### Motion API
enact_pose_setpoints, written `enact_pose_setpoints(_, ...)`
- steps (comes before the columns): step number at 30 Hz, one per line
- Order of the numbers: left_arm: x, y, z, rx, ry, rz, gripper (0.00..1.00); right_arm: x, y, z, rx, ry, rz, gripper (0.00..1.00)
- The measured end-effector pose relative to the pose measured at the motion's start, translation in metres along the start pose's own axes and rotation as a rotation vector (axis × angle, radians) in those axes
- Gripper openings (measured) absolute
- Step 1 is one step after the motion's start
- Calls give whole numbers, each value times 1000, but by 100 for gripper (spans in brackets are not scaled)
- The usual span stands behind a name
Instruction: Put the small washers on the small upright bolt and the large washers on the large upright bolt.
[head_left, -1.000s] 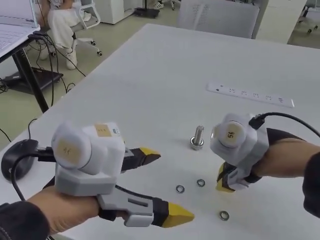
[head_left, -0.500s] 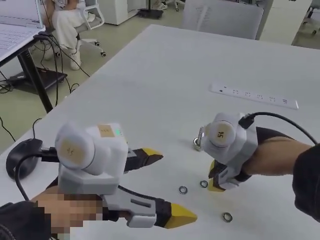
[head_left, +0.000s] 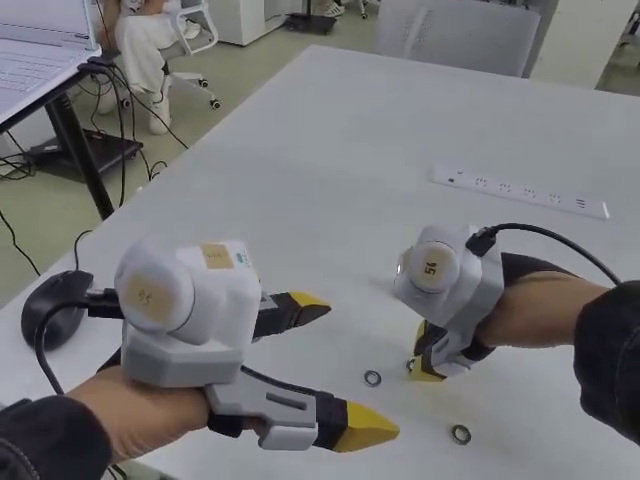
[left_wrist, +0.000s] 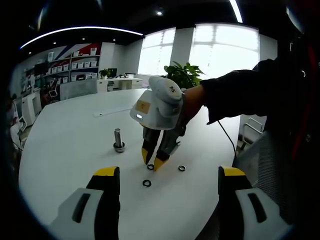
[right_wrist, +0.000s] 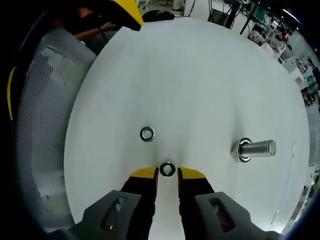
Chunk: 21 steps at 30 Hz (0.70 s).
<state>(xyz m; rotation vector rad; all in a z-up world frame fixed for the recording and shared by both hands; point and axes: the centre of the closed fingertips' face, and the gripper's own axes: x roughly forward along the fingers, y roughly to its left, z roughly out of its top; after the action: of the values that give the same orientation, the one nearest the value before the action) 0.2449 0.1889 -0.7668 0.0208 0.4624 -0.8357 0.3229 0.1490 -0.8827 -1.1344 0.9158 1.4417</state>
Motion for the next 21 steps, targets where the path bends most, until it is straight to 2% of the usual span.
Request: enact_pose_setpoints(21,0,-1,1,-3,-2,0,80,-2,1,-1,-11,-11,5,14)
